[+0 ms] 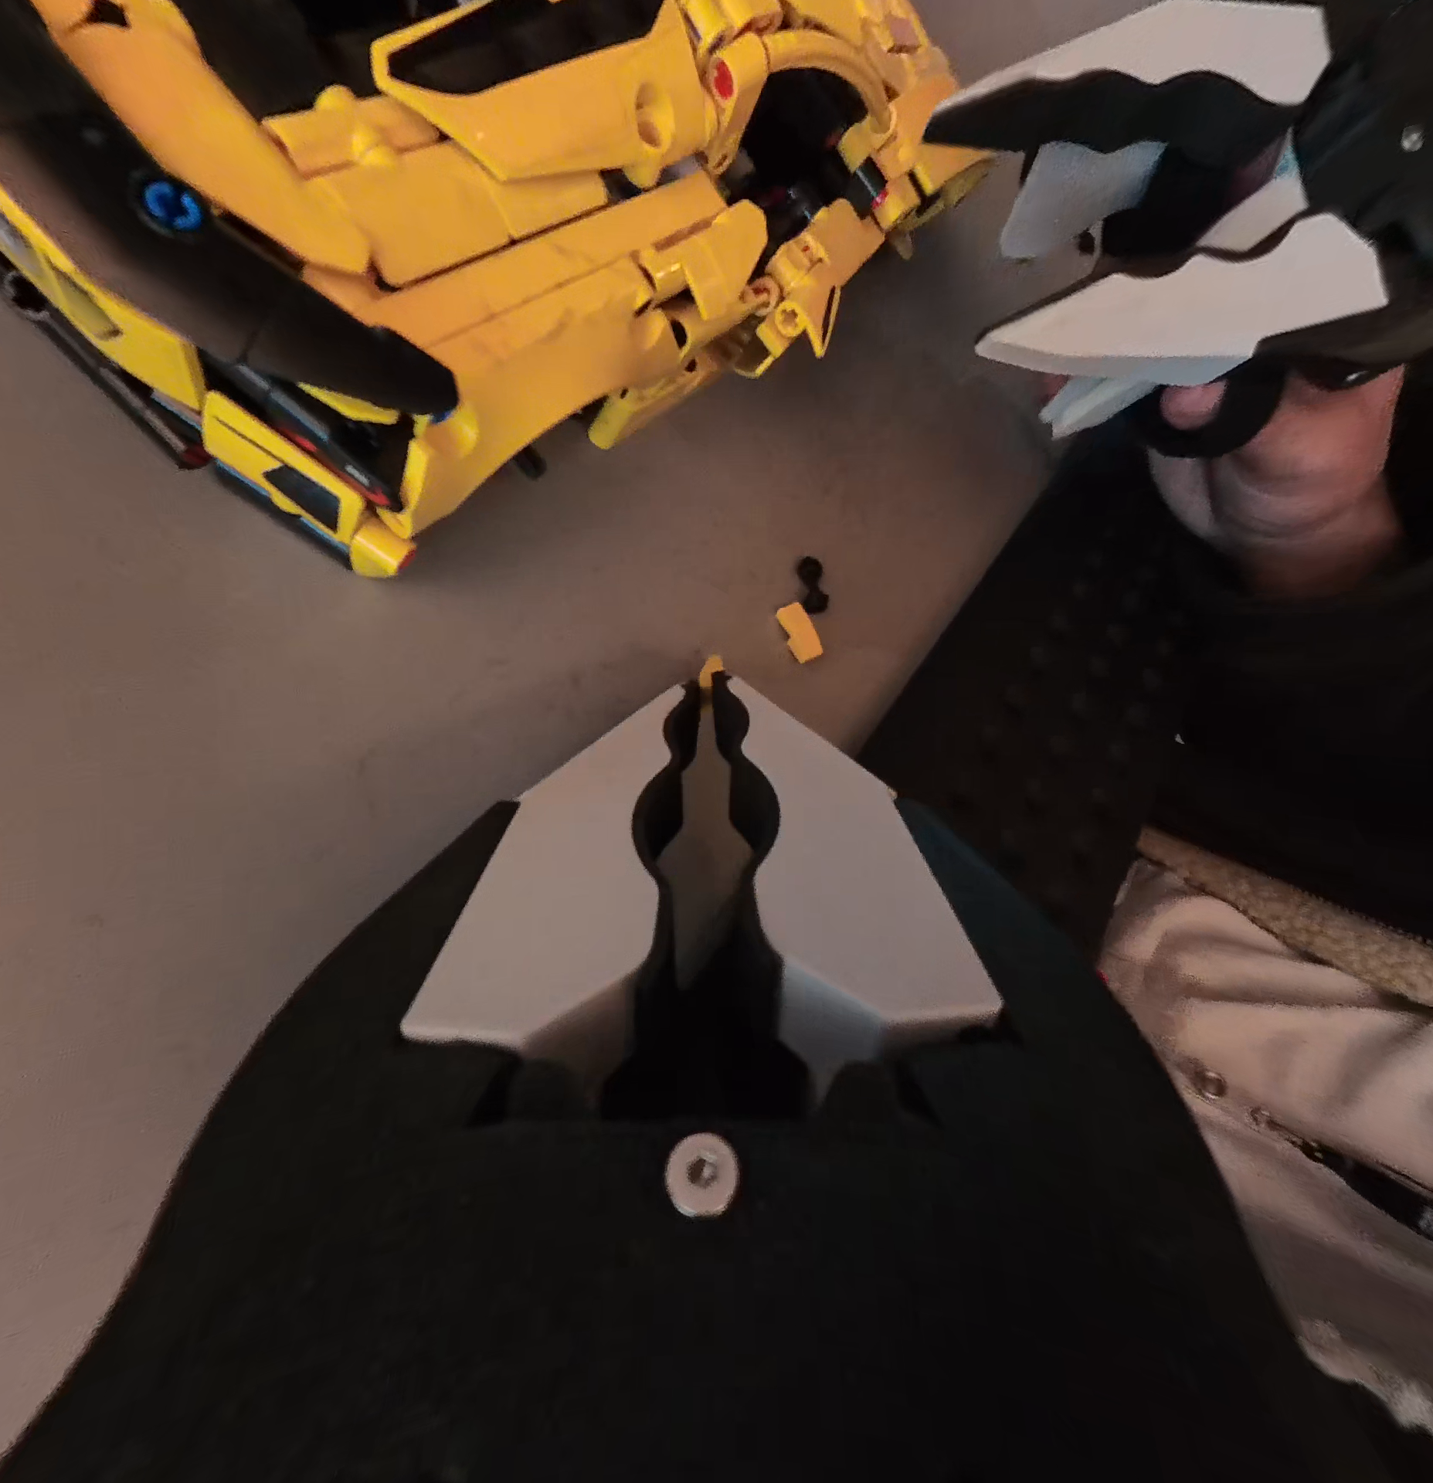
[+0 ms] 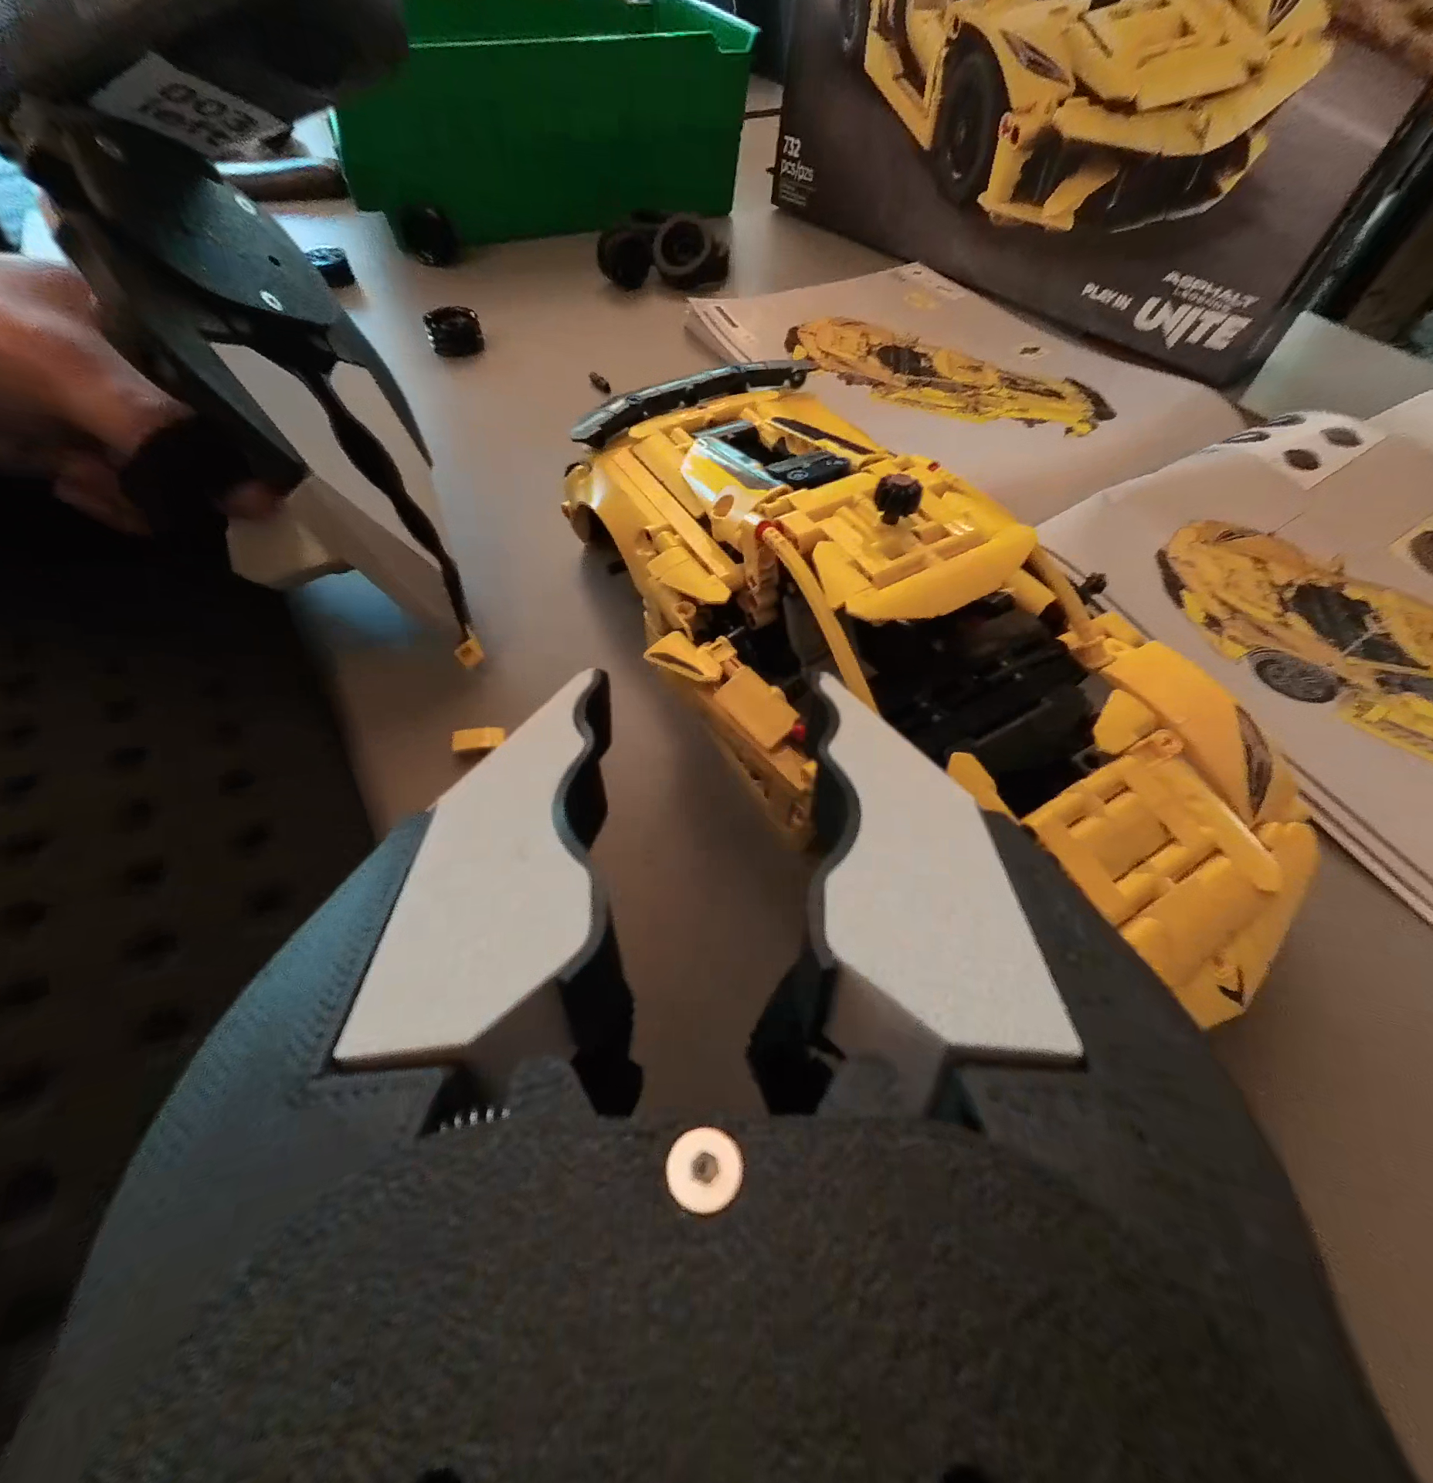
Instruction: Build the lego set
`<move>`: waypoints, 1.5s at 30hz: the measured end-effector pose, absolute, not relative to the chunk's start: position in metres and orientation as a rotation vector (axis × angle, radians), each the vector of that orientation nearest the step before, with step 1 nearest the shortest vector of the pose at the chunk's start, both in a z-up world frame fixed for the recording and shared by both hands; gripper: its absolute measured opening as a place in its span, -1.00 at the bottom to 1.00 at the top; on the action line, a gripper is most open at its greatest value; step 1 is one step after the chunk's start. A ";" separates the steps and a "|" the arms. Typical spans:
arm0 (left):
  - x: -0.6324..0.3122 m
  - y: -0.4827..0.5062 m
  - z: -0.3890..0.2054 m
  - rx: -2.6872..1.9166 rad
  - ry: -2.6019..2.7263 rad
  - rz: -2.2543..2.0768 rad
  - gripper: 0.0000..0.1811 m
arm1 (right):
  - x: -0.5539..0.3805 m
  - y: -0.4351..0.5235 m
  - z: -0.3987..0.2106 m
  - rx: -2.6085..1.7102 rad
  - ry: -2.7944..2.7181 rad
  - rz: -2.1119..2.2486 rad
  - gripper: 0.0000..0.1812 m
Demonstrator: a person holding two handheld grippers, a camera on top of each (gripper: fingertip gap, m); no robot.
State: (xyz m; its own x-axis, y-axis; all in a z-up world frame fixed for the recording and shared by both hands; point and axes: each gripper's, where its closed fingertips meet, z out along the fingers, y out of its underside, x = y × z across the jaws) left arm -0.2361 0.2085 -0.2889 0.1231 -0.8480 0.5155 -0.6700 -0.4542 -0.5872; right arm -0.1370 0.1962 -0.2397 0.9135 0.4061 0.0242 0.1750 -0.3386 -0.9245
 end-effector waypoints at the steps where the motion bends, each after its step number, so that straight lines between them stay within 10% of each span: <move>1: -0.235 0.209 -0.286 -2.154 1.503 -1.233 -0.97 | -0.137 0.196 -0.239 -1.919 -0.428 0.233 -0.46; 45: -0.208 0.229 -0.219 -1.658 1.359 -1.557 -0.97 | -0.153 0.195 -0.234 -1.896 -0.348 0.630 -0.65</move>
State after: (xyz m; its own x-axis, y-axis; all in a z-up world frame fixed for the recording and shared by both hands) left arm -0.2077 0.2291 -0.2192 -0.1447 -0.8814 0.4496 -0.3259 -0.3866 -0.8627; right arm -0.1530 0.1949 -0.2341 0.8185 0.5099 -0.2646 -0.0472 -0.3994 -0.9156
